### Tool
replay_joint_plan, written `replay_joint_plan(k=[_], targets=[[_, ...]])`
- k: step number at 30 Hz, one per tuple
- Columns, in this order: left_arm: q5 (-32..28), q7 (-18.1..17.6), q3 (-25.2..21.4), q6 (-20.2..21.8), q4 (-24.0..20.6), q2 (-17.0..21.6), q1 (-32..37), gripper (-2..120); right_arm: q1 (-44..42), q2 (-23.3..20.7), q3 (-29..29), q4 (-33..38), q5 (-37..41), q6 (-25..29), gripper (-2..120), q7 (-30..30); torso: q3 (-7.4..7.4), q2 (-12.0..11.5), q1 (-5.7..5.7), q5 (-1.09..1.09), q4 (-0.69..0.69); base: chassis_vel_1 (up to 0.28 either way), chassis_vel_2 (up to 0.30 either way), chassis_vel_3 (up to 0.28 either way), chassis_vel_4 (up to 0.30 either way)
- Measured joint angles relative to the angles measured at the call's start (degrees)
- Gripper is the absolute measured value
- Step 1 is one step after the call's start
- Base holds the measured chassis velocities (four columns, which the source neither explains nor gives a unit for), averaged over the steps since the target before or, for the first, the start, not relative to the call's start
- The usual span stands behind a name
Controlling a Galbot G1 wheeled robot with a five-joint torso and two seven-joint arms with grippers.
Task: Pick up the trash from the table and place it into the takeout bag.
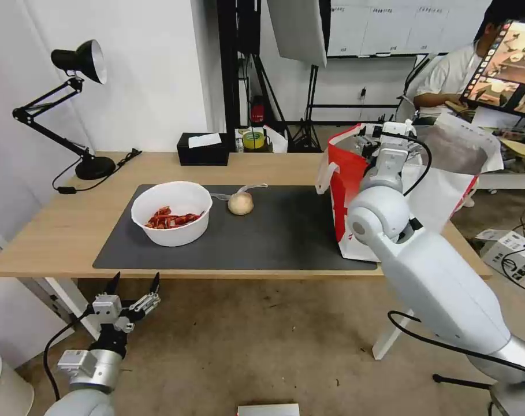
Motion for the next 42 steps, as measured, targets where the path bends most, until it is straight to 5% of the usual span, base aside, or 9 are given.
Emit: replay_joint_plan(k=[17,24,31,34,36,38,42], targets=[[-0.01,-0.11,-0.05,0.11,-0.57,0.17,0.12,100,0.72,-0.82,-0.42,0.61,2.47,-0.28,100,-0.49,0.0,0.0,0.0,-0.01,0.0,0.0,0.0,0.0,0.0],[-0.16,-0.13,-0.05,0.11,-0.59,0.17,-0.04,100,0.44,-2.04,-0.33,3.4,3.2,5.26,100,-5.81,0.0,0.0,0.0,0.0,0.0,0.0,0.0,0.0,0.0],[-0.44,-0.14,-0.09,0.11,-0.6,0.19,-0.46,100,-3.92,-5.35,-0.46,10.14,8.29,10.19,100,-19.75,0.0,0.0,0.0,0.0,0.01,0.0,0.0,0.0,0.0],[-0.46,-0.15,-0.12,0.07,-0.75,0.12,-0.78,100,-10.31,-9.19,1.63,13.68,10.49,12.82,100,-30.33,0.0,0.0,0.0,0.01,0.0,0.0,0.0,0.0,0.0],[-0.46,-0.15,-0.12,0.07,-0.77,0.11,-0.81,100,-10.74,-9.46,1.82,13.87,10.53,13.01,100,-31.02,0.0,0.0,0.0,0.01,0.0,0.0,0.0,0.0,0.0],[-0.5,-0.09,-0.51,0.05,-1.01,-0.2,-1.07,100,-19.43,-13.99,5.33,16.3,9.85,16.77,100,-42.08,0.0,0.0,0.0,0.02,-0.01,0.0,0.0,0.0,0.0],[-0.47,0.27,-0.79,-0.02,-1.23,-0.17,-0.79,100,-29.12,-17.77,10.86,19.03,9.72,20.27,100,-51.35,-0.01,0.0,0.0,0.01,-0.01,0.0,0.0,0.0,0.0]])
